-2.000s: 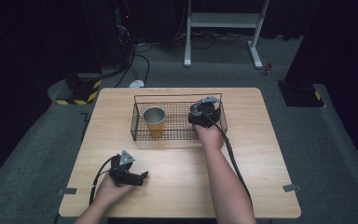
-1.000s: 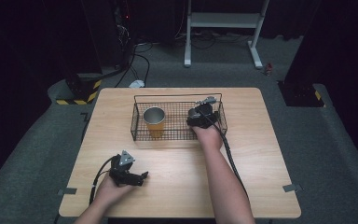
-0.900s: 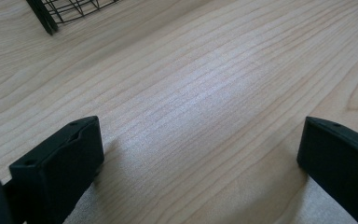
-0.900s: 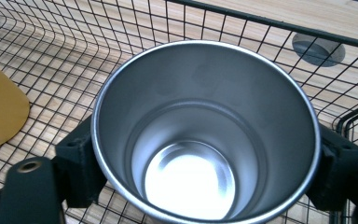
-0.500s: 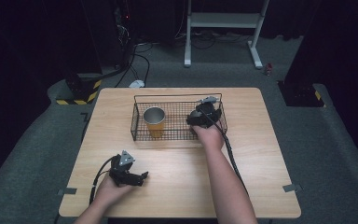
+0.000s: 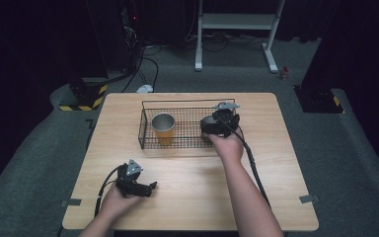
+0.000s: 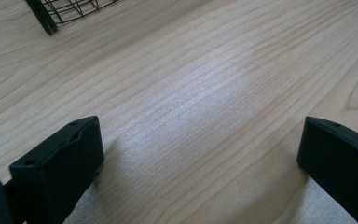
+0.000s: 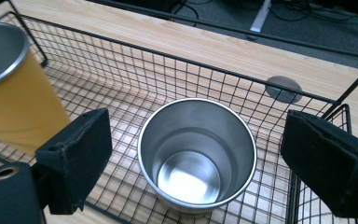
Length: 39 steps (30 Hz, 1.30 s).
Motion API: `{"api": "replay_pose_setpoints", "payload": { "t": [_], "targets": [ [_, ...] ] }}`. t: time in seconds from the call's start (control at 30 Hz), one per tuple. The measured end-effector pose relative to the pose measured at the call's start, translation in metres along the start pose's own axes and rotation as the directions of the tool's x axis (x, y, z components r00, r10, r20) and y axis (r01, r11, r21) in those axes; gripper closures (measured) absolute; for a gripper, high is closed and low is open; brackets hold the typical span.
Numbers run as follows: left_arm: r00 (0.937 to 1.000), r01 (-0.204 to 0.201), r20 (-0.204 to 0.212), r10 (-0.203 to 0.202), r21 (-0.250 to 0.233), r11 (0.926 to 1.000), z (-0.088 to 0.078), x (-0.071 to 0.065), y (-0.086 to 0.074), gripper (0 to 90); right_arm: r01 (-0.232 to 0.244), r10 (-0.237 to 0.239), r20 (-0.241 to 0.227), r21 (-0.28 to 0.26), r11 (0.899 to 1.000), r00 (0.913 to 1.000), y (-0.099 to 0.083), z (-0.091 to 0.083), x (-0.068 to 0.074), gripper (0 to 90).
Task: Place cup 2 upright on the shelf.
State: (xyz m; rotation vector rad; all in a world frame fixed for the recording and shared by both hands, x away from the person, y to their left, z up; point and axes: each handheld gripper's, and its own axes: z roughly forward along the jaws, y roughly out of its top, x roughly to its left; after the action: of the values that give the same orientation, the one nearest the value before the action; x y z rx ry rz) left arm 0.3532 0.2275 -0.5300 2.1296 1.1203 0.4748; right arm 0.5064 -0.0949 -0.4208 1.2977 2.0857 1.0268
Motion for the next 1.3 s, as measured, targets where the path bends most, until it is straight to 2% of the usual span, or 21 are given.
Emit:
{"api": "replay_pose_setpoints", "payload": {
  "t": [0.07, 0.23, 0.53, 0.77, 0.83, 0.97, 1.13, 1.17, 1.2, 1.23, 1.27, 1.3],
  "targets": [
    [1.0000, 0.000, 0.000, 0.000, 0.000, 1.0000, 0.000, 0.000, 0.000, 0.7, -0.005, 0.005, -0.006, -0.030, 1.000, 1.0000, -0.004, -0.007, 0.000, 11.7],
    [1.0000, 0.000, 0.000, 0.000, 0.001, 1.0000, 0.000, 0.000, 0.000, 0.7, -0.012, 0.010, -0.025, -0.043, 0.999, 0.9996, -0.016, -0.019, -0.003, 11.7],
    [1.0000, 0.001, 0.000, -0.001, 0.000, 1.0000, 0.000, 0.000, 0.000, 0.7, 0.007, -0.011, -0.049, -0.069, 0.998, 0.9987, -0.043, -0.041, -0.006, 12.7],
    [1.0000, 0.001, -0.001, -0.001, 0.000, 1.0000, 0.000, 0.000, 0.000, 0.6, 0.026, -0.029, -0.041, -0.074, 0.997, 0.9987, -0.062, -0.055, -0.008, 13.0],
    [1.0000, 0.001, -0.001, -0.001, 0.000, 1.0000, 0.000, 0.000, 0.000, 0.6, 0.020, -0.023, -0.035, -0.074, 0.997, 0.9991, -0.074, -0.062, -0.012, 12.8],
    [1.0000, 0.004, -0.003, -0.004, 0.002, 1.0000, 0.000, 0.000, 0.000, 0.5, 0.010, -0.012, -0.040, -0.049, 0.999, 0.9991, -0.094, -0.074, -0.019, 12.2],
    [0.9999, 0.010, -0.008, -0.010, 0.003, 0.9999, 0.000, 0.000, 0.000, 0.0, 0.020, -0.021, -0.027, -0.020, 1.000, 0.9994, -0.126, -0.094, -0.038, 10.8],
    [0.9999, 0.010, -0.008, -0.010, 0.003, 0.9999, 0.000, 0.000, 0.000, 0.0, 0.020, -0.021, -0.027, -0.020, 1.000, 0.9994, -0.126, -0.094, -0.038, 10.8],
    [0.9999, 0.008, -0.007, -0.008, 0.002, 1.0000, 0.000, 0.000, 0.000, 0.0, 0.030, -0.030, -0.008, 0.006, 1.000, 0.9995, -0.146, -0.097, -0.045, 10.7],
    [0.9999, 0.008, -0.007, -0.008, 0.002, 1.0000, 0.000, 0.000, 0.000, 0.0, 0.030, -0.030, -0.008, 0.006, 1.000, 0.9995, -0.146, -0.097, -0.045, 10.7],
    [1.0000, 0.000, -0.007, 0.000, 0.005, 1.0000, 0.000, 0.001, 0.000, 0.0, 0.007, -0.007, 0.011, 0.067, 0.998, 0.9999, -0.169, -0.095, -0.052, 10.7],
    [1.0000, -0.005, -0.008, 0.005, 0.005, 1.0000, 0.000, 0.001, 0.000, 0.0, -0.002, 0.000, 0.027, 0.101, 0.995, 0.9996, -0.179, -0.092, -0.055, 10.7]
  ]
}}
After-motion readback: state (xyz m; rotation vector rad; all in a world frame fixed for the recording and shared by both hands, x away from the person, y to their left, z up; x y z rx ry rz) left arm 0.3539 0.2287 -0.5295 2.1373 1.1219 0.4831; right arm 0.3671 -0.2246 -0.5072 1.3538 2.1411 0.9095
